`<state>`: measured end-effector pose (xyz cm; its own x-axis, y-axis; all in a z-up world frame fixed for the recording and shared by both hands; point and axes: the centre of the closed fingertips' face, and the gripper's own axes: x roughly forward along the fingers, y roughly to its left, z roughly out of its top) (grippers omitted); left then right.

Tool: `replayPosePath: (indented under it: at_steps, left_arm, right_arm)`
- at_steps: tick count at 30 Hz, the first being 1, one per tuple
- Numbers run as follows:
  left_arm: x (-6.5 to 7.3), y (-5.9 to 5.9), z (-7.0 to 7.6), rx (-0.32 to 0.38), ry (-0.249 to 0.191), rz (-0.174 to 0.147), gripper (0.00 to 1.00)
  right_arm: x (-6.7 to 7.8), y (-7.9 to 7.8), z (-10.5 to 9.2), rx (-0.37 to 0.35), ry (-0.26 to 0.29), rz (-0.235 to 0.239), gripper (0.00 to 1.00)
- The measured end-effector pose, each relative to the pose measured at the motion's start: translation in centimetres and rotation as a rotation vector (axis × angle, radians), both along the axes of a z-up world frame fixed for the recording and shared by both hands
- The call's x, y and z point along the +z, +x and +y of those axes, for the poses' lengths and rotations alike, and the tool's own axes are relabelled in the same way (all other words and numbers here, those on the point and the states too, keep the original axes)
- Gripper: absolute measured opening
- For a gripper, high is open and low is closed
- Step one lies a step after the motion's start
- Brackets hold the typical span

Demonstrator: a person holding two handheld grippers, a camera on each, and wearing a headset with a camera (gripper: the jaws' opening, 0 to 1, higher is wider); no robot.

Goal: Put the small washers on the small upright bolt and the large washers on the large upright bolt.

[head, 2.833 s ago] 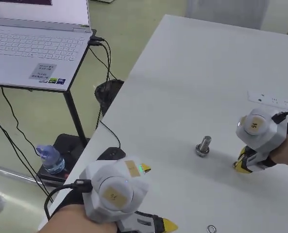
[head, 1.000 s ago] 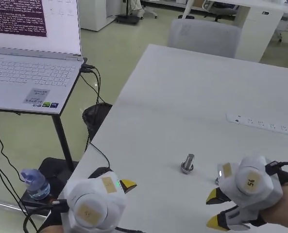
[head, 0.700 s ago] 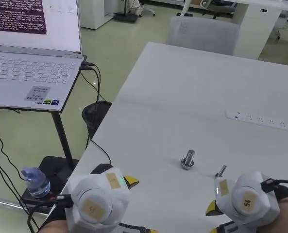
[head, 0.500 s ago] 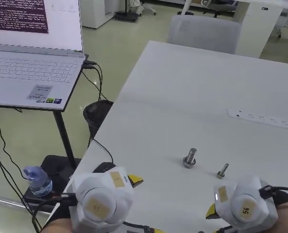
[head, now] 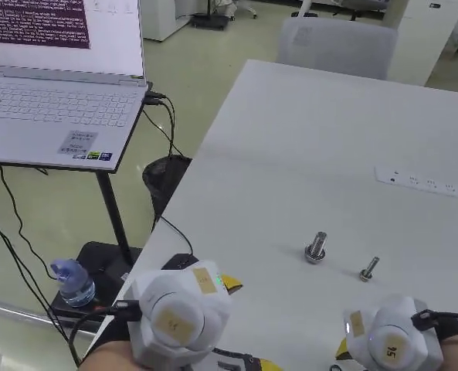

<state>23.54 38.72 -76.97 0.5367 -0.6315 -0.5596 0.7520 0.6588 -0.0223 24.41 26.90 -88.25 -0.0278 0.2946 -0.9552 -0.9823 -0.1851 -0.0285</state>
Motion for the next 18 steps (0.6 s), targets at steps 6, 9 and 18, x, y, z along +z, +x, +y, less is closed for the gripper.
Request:
replayPosePath:
  at_steps: [6, 9, 18]
  left_arm:
    - [-0.02, 0.2, 0.07, 0.004, -0.003, 0.003, 0.68]
    - [-0.01, 0.25, 0.05, 0.003, -0.006, 0.001, 0.67]
    - [-0.26, 0.3, 0.32, 0.006, 0.001, 0.008, 0.66]
  right_arm:
    - [0.05, -0.08, 0.25, -0.013, 0.005, 0.01, 0.2]
    - [0.04, -0.03, 0.22, -0.01, -0.002, 0.012, 0.2]
    - [0.02, 0.37, 0.26, 0.002, -0.024, -0.009, 0.14]
